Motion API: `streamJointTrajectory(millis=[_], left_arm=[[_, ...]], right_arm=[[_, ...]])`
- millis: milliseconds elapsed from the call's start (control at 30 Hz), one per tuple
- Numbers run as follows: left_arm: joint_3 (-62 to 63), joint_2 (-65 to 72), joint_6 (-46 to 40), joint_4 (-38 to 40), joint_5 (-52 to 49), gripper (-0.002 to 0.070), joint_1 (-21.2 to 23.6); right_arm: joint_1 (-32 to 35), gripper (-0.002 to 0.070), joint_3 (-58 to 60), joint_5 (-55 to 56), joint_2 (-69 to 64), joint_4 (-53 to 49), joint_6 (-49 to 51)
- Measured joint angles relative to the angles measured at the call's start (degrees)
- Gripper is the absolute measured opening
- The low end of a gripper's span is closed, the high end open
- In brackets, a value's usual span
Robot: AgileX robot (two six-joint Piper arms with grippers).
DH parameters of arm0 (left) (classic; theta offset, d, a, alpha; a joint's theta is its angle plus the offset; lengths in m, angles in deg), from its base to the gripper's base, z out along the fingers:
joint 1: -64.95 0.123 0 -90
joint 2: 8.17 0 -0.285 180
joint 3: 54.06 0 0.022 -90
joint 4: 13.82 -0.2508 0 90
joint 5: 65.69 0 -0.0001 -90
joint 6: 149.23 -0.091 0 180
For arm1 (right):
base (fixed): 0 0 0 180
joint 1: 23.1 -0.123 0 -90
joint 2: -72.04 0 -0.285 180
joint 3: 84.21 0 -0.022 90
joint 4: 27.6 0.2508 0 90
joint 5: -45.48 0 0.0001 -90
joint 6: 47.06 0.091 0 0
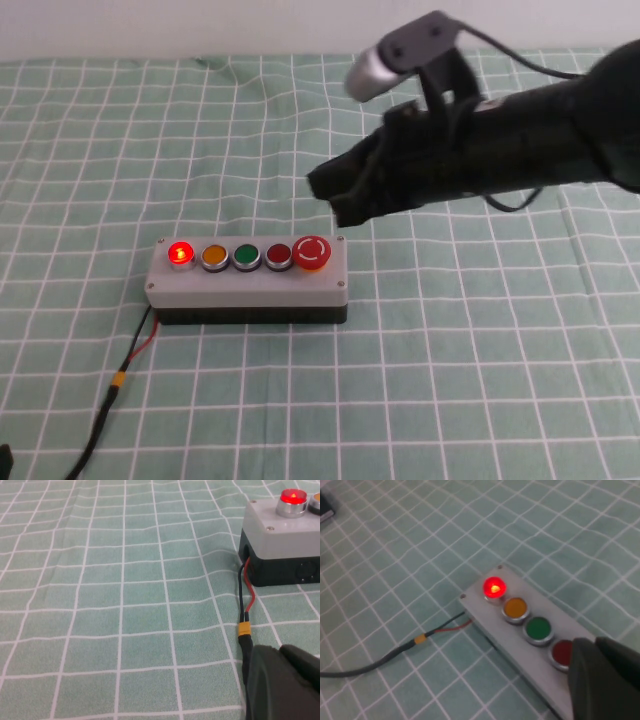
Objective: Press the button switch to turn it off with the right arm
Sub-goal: 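Press the lit red button on the button box to turn it off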
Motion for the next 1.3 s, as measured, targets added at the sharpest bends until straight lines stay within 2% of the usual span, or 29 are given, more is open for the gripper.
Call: streamJointTrajectory(millis=[167,433,667,967,1300], left_arm=[[0.0,0.0,0.0,0.0,0.0,-0.0004,0.0],[0.0,0.0,0.0,0.0,0.0,-0.0004,0.0],[0.0,0.0,0.0,0.0,0.0,-0.0004,0.0],[0.0,0.0,0.0,0.0,0.0,-0.0004,0.0],[0.0,0.0,0.0,0.0,0.0,-0.0004,0.0]], right_arm=[[-6.74,-0.0012,-11.03,-0.69,-8.85,-7.9,5.09],[-12.45,-0.0012,-28.2,-4.02,-22.25,-25.27,19.45],[-13.58,-0.0012,-39.27,-6.29,-31.05,-27.6,21.95],[-13.58,-0.0012,-42.15,-6.94,-39.11,-28.63,22.15],[-13.67,-0.0012,-42.45,-8.86,-35.55,-31.43,23.28]])
